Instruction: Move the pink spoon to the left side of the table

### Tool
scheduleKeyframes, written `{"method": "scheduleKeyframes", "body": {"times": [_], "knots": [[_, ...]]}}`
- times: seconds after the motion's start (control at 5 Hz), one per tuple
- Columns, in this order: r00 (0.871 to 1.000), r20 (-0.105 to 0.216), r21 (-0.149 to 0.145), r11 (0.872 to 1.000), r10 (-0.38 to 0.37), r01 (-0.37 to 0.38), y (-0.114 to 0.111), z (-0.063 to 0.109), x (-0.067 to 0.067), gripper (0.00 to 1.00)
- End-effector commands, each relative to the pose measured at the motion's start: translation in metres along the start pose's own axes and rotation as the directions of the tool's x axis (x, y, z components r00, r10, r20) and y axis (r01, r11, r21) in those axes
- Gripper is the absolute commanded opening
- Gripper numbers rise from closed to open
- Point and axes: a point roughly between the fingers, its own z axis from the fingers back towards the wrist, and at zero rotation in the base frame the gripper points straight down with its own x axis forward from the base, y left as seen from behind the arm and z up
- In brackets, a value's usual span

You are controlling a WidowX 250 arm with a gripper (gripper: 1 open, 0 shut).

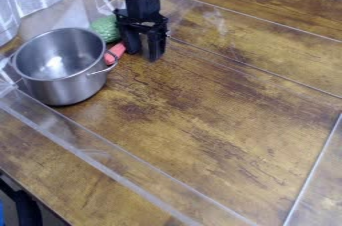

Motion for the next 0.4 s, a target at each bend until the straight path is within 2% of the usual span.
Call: {"method": "scheduleKeyframes", "body": {"times": [0.0,0.2], "knots": [[0.998,0.012,0.011,0.998,0.064,-0.064,0.0196,0.0026,-0.0036,0.00],[0.997,0.013,0.015,0.997,0.080,-0.080,0.0230,0.0036,-0.0057,0.00]]}}
